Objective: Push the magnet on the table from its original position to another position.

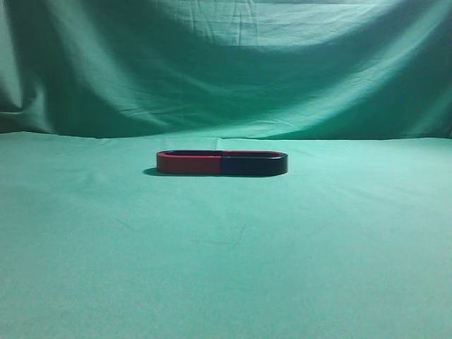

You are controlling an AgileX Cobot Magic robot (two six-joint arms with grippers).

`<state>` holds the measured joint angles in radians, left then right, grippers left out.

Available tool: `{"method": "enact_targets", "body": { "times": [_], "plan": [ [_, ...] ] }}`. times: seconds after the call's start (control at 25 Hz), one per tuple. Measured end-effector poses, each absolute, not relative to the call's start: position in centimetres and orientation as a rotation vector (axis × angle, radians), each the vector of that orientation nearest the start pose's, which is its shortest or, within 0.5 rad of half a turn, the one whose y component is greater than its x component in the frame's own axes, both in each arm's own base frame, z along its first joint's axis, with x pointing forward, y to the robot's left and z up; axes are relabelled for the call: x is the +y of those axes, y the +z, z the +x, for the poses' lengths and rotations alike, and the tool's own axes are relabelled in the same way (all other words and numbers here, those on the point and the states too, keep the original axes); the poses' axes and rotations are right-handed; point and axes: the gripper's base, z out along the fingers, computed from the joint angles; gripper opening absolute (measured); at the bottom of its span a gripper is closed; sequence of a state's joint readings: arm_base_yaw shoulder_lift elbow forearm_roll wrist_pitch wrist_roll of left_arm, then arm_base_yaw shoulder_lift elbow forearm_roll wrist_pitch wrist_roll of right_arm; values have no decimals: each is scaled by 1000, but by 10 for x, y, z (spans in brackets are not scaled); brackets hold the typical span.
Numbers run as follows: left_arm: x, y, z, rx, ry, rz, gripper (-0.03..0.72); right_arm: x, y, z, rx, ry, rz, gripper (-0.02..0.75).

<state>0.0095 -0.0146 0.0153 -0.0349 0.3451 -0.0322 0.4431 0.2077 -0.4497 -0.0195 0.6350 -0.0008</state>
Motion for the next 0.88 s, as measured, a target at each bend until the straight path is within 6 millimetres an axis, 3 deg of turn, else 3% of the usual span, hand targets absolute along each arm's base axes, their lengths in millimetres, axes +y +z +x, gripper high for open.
{"method": "enact_targets", "body": {
  "times": [0.28,0.72,0.88],
  "plan": [
    [-1,178,53,1829,-50,-60,399,7,247,38,1730,129,-207,0],
    [-1,178,53,1829,-50,-60,399,1,174,51,1901,-14,-73,0],
    [-1,178,53,1829,-50,-60,399,1,169,51,1904,-12,-72,0]
  ]
}}
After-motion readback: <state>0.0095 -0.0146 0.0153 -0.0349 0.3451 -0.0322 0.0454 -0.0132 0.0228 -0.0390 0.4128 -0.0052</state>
